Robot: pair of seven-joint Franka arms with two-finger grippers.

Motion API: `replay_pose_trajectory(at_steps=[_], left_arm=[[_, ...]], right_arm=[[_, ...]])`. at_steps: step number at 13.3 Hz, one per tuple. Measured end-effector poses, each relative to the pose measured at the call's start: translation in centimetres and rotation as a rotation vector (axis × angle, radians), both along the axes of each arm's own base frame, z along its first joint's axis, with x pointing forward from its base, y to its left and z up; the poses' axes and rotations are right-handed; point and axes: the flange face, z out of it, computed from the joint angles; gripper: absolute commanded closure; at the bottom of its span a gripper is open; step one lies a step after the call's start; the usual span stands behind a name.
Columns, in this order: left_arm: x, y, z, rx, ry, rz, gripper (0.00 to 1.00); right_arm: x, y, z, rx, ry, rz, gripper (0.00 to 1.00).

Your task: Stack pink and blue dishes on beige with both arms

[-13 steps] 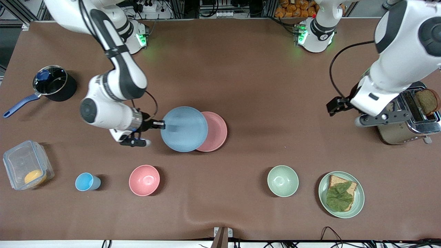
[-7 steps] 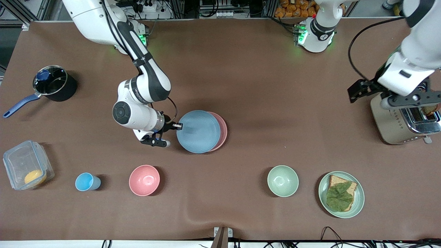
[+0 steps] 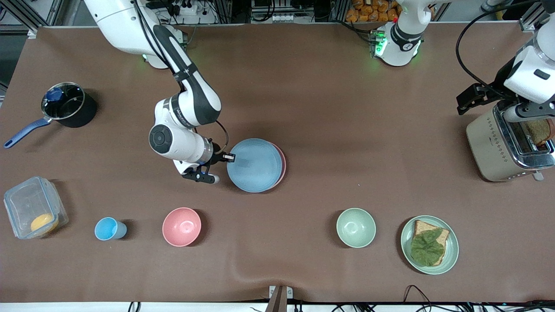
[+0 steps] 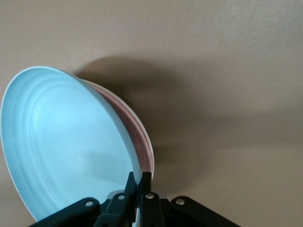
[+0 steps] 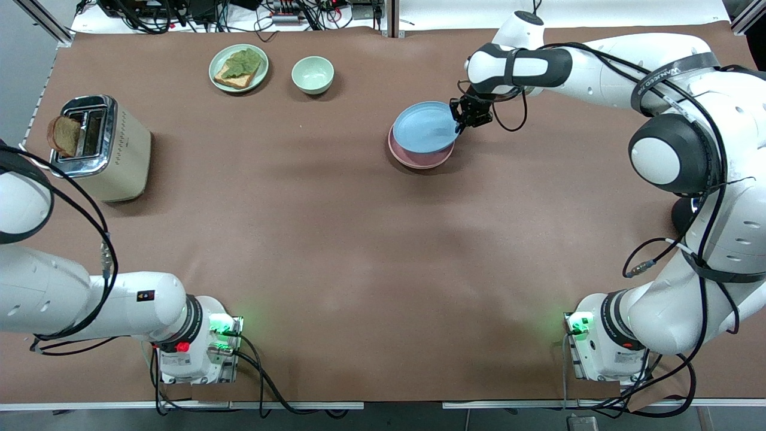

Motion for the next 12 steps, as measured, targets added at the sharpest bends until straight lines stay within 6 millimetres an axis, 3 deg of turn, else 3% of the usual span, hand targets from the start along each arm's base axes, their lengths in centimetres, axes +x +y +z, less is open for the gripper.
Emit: replay_pose_trajectory(at_steps=[2,3,4,5,9,11,12], left_arm=[[0.0,0.7,0.2,-0.001,-0.003,0.012,0.0],[0.0,1.0,0.2,-0.002,-0.003,0.019,0.0],[0.0,1.3,0.2,-0.002,-0.002,0.023,0.0],[0.0,1.4,0.2,-0.002,-0.002,0.021,0.0],[0.0,1.2,0.1,-0.002,0.005,0.005,0.0],[-0.1,1.2,0.1,-0.001,0.008,0.005,0.0],[-0.1,1.2,0.1,-0.001,0.009,0.006,0.0]], right_arm=[[-0.3,0.8,0.0,0.004,-0.005,0.002,1.0],[-0.4,1.1,-0.1,0.007,-0.008,0.002,0.92],[-0.6,1.4,-0.3,0.007,-0.008,0.005,0.33],[-0.6,1.5,-0.5,0.006,-0.006,0.005,0.0],[0.8,0.3,0.6,0.01,-0.028,-0.031,0.0],[2.4,-2.4,3.2,0.022,-0.03,-0.065,0.0],[3.3,-5.0,4.9,0.031,-0.022,-0.072,0.0]])
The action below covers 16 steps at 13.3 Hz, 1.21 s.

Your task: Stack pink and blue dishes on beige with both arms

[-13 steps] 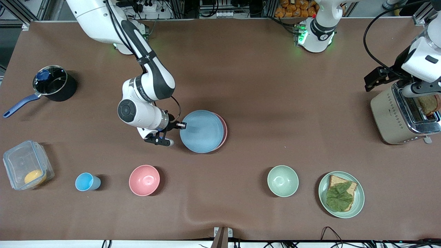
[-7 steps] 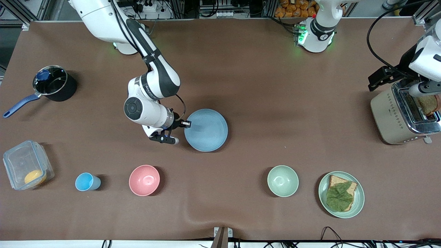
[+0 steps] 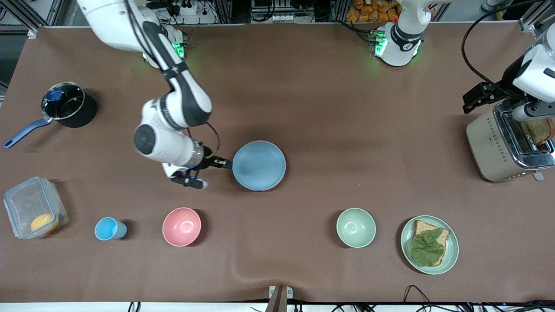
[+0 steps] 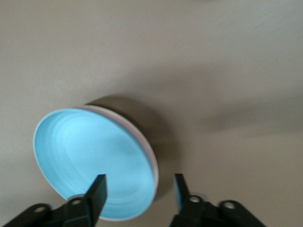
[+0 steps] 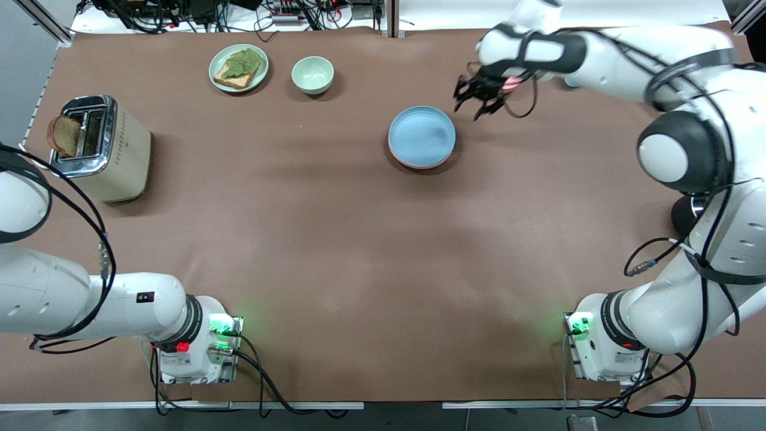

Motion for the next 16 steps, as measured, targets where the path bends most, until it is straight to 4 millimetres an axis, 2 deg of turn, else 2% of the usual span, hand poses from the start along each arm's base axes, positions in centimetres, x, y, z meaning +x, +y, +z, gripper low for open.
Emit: replay_pose_trajectory(at_steps=[1,2,4,5,6,7,8,9,10,12,14,16], left_arm=[[0.0,0.0,0.0,0.0,0.001,0.0,0.0],[0.0,0.0,0.0,0.0,0.003,0.0,0.0],[-0.2,-0.1,0.3,0.0,0.001,-0.002,0.0],[-0.4,-0.2,0.4,0.0,0.002,-0.002,0.0],[-0.7,-0.2,0.6,0.0,0.005,-0.002,0.0],[-0.8,-0.2,0.8,0.0,0.008,-0.002,0.0],[-1.0,-0.2,0.9,-0.004,0.008,-0.002,0.0],[-1.1,-0.3,0.9,-0.014,0.011,-0.002,0.0],[-1.2,-0.4,0.9,-0.026,0.018,-0.002,0.0],[-1.3,-0.4,0.9,-0.034,0.025,0.001,0.0],[-1.3,-0.3,0.9,-0.035,0.028,0.003,0.0],[-1.3,-0.2,0.9,-0.035,0.027,0.001,0.0]], right_arm=[[0.9,-3.6,1.7,0.012,-0.002,0.01,0.0],[1.8,-8.2,3.4,0.023,-0.015,0.028,0.0],[2.8,-19.1,6.2,0.008,-0.065,0.078,0.0],[2.6,-24.0,7.3,-0.012,-0.091,0.106,0.0],[2.2,-27.9,8.6,-0.034,-0.114,0.131,0.0],[1.6,-30.5,10.6,-0.067,-0.136,0.159,0.0],[0.9,-31.7,13.3,-0.12,-0.152,0.193,0.0],[0.1,-31.8,16.4,-0.182,-0.164,0.235,0.0],[-0.7,-31.4,19.3,-0.231,-0.177,0.27,0.0],[-2.4,-30.4,23.8,-0.272,-0.192,0.307,0.0],[-3.9,-29.3,26.9,-0.28,-0.196,0.33,0.0],[-5.1,-28.0,28.7,-0.286,-0.194,0.352,0.0]])
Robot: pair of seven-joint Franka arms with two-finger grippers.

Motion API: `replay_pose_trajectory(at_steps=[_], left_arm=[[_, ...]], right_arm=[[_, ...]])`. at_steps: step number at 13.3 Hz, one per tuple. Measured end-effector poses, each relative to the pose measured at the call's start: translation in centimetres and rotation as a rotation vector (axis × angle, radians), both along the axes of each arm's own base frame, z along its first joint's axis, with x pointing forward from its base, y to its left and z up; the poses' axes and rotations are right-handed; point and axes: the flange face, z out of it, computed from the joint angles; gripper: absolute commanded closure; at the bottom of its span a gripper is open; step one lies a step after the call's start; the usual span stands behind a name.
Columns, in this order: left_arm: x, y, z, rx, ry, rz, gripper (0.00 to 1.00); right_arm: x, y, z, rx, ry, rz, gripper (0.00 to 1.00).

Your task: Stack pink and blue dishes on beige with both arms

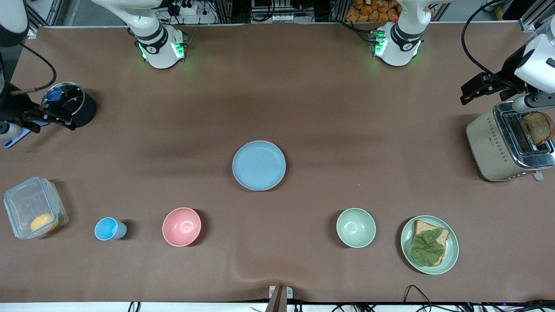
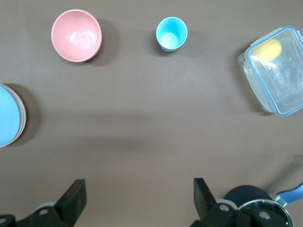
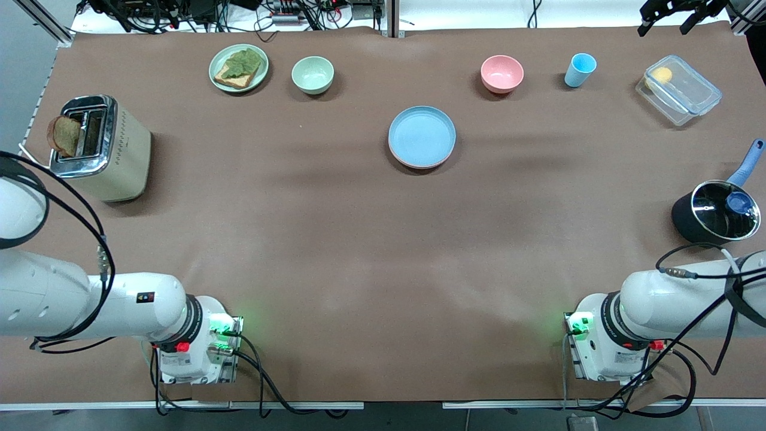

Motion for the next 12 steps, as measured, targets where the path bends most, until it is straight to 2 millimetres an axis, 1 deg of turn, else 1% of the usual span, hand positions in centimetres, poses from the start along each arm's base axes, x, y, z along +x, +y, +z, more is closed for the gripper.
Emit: replay_pose_trajectory(at_steps=[3,5,8,10,12], left_arm=[[-0.1,0.2,0.0,-0.002,0.004,-0.041,0.0],[-0.2,0.6,0.4,-0.002,0.007,-0.042,0.0],[-0.3,0.7,0.8,-0.003,0.005,-0.041,0.0],[-0.4,0.6,0.7,-0.005,0.008,-0.042,0.0],[-0.4,0.3,0.7,-0.024,0.015,-0.045,0.0]], right_arm=[[-0.7,1.3,2.3,-0.003,-0.002,-0.025,0.0],[-0.8,2.8,3.7,-0.012,-0.013,-0.054,0.0],[-0.7,5.2,4.3,-0.039,-0.024,-0.032,0.0],[-0.4,6.0,4.9,-0.045,-0.04,-0.018,0.0],[-0.4,6.3,5.6,-0.046,-0.053,-0.014,0.0]])
